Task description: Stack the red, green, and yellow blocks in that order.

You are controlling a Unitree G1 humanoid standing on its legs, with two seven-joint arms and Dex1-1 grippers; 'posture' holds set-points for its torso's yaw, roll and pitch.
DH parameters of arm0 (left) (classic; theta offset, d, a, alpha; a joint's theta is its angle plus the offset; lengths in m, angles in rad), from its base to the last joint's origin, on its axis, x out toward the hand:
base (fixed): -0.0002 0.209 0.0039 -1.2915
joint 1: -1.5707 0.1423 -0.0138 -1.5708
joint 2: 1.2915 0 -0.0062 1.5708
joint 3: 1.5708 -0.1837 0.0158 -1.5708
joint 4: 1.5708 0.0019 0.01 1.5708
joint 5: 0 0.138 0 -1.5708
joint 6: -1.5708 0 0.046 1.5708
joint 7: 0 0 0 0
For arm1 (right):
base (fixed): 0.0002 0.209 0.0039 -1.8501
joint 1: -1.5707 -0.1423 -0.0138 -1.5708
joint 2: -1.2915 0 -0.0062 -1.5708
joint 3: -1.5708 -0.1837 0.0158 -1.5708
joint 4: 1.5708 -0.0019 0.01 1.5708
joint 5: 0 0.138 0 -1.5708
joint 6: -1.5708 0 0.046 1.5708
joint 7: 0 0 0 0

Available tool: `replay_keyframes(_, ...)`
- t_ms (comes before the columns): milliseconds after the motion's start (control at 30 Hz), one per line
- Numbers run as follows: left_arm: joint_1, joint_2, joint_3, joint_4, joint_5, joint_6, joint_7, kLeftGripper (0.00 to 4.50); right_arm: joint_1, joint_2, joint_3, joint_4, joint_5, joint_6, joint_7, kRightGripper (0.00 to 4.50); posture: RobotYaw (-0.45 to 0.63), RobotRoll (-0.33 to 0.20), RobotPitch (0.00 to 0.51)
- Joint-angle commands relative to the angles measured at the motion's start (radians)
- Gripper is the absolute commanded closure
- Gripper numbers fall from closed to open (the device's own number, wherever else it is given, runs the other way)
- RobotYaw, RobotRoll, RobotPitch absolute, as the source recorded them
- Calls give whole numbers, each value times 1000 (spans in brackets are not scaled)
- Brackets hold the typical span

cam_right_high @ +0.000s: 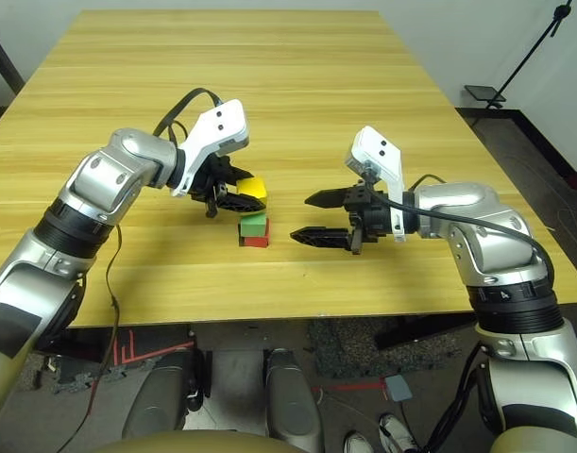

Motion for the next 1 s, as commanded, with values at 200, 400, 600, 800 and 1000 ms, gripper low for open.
replay_keyframes(200, 20, -5, -22, -14, 17, -5, -6, 2485, 13, -5, -21, -8, 18, 2, -15, 0, 124, -81, 103)
replay_keyframes(400, 37, 2, -29, -43, 19, 14, -16, 2485, 17, -8, -29, 2, 12, -6, -20, 0, 120, -77, 100)
replay_keyframes(600, 41, -2, -28, -45, 22, 10, -14, 2135, 23, -6, -35, -1, 17, -3, -27, 0, 119, -77, 100)
replay_keyframes(800, 22, -78, 67, -67, -41, 79, 58, 24, 15, -3, -49, 23, 14, -8, -32, 0, 132, -81, 92)
replay_keyframes(1000, 0, -186, 307, -163, -144, 129, 251, 24, -52, 58, -185, 145, 47, -17, -134, 0, 137, -92, 70)
